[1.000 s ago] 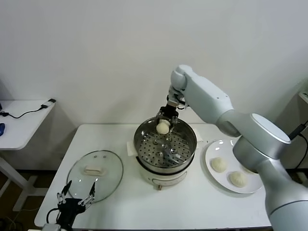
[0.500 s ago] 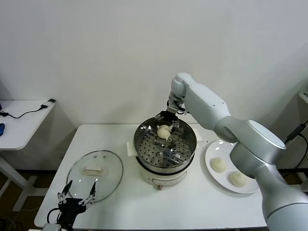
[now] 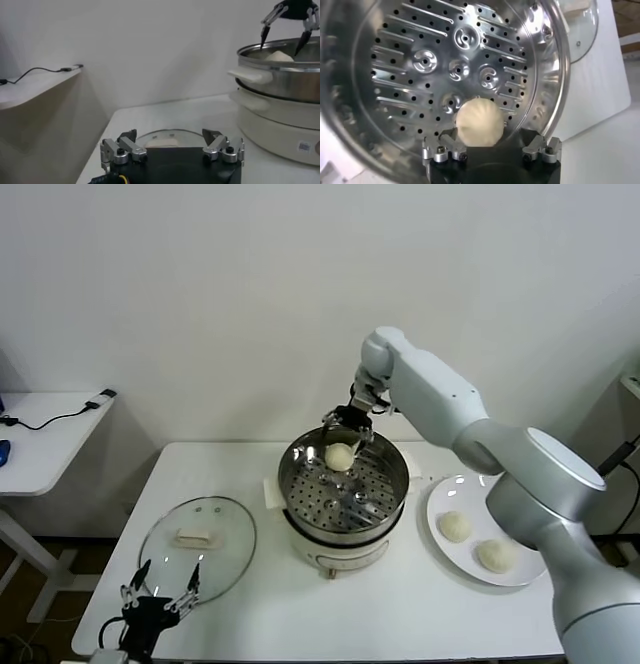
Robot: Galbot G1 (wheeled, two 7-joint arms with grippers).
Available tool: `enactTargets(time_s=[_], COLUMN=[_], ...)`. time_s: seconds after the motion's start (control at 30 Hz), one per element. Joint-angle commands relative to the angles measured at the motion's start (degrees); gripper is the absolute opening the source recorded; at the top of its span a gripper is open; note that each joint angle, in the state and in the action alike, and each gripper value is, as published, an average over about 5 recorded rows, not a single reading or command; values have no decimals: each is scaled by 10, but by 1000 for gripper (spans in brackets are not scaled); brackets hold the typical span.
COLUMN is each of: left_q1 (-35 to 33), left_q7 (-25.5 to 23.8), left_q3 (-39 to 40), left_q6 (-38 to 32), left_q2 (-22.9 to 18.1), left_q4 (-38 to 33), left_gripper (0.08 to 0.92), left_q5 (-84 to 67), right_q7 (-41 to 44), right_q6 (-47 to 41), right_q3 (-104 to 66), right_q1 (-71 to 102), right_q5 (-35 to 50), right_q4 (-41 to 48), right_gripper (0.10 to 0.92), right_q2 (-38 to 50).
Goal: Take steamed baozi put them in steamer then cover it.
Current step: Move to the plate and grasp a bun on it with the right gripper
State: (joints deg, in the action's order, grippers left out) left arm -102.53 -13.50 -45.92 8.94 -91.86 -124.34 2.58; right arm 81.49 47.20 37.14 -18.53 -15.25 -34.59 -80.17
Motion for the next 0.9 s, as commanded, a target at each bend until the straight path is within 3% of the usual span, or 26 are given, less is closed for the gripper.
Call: enactTargets(time_s=[0.03, 0.13, 0.33, 0.4, 0.63, 0.9], left_q1=[1, 1, 6, 8, 17, 26], left_q7=[-2, -2, -4, -6, -14, -17], left_q3=[2, 3, 9, 11, 16, 21], left_q6=[2, 3, 7, 8, 13, 22], left_q2=[2, 6, 15, 18, 28, 40], left_q4=[0, -1, -2, -3, -1, 8], left_gripper=[823, 823, 823, 823, 823, 823], left_q5=[1, 0, -2, -3, -3, -5], right_q7=[57, 50, 43, 45, 10, -34], right_q6=[26, -42, -365, -432, -600, -697], right_q3=[28, 68, 111, 106, 95, 52], right_q1=[-45, -69, -105, -103, -68, 22], right_q5=[131, 189, 207, 205, 209, 213], right_q4=[-44, -85, -157, -169, -266, -366], right_gripper=[823, 823, 823, 823, 823, 823], right_q2=[62, 119, 236, 262, 370, 474])
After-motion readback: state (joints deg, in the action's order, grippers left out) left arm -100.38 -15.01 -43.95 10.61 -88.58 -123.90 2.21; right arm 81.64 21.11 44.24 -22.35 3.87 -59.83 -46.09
